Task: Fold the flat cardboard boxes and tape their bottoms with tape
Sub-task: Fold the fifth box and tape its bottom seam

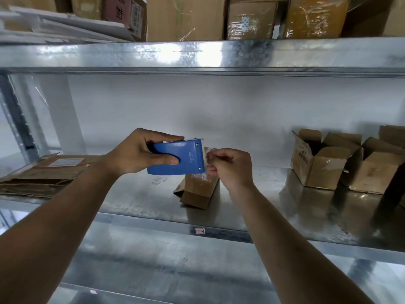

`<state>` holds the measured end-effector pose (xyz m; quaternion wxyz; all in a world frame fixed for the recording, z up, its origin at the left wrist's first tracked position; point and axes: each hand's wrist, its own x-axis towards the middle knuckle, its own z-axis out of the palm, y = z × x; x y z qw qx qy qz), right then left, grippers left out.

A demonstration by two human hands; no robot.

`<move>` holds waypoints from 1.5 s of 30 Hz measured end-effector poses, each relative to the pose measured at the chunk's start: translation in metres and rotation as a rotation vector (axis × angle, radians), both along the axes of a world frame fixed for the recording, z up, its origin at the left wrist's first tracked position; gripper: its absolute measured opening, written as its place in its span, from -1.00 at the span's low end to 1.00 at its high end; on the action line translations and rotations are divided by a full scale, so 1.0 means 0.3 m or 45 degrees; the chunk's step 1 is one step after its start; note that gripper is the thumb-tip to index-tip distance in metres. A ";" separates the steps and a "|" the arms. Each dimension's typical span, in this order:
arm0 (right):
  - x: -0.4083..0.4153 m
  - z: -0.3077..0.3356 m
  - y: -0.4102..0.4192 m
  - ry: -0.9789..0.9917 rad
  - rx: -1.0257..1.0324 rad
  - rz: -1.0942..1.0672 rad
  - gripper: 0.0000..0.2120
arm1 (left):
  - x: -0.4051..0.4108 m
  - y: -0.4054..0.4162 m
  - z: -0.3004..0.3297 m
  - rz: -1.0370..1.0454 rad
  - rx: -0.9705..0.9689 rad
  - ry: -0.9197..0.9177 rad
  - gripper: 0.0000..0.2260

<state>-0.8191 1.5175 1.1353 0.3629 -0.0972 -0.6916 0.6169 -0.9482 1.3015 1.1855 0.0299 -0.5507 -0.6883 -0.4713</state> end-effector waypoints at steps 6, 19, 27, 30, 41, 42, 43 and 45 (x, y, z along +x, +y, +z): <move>-0.058 -0.041 -0.019 -0.044 0.092 -0.262 -0.54 | -0.148 -0.006 0.018 0.004 -0.148 0.034 -0.51; -0.069 -0.132 -0.002 -0.203 -0.054 -0.623 -0.71 | -0.444 -0.004 0.002 -0.203 -0.326 -0.080 -0.54; -0.076 -0.138 0.014 -0.257 -0.211 -0.573 -0.91 | -0.505 0.038 -0.020 -0.203 -0.339 -0.100 -0.54; -0.073 -0.138 0.025 -0.307 -0.266 -0.489 -0.96 | -0.516 0.053 -0.019 -0.205 -0.373 -0.094 -0.54; -0.089 -0.162 0.074 -0.397 -0.517 -0.162 -0.67 | -0.540 0.093 -0.027 -0.186 -0.419 -0.084 -0.55; -0.088 -0.158 0.077 -0.412 -0.503 -0.151 -0.67 | -0.540 0.098 -0.030 -0.184 -0.423 -0.080 -0.55; -0.088 -0.154 0.081 -0.433 -0.480 -0.146 -0.68 | -0.541 0.104 -0.032 -0.182 -0.427 -0.075 -0.55; -0.094 -0.144 0.092 -0.480 -0.395 -0.175 -0.71 | -0.544 0.113 -0.038 -0.179 -0.427 -0.066 -0.55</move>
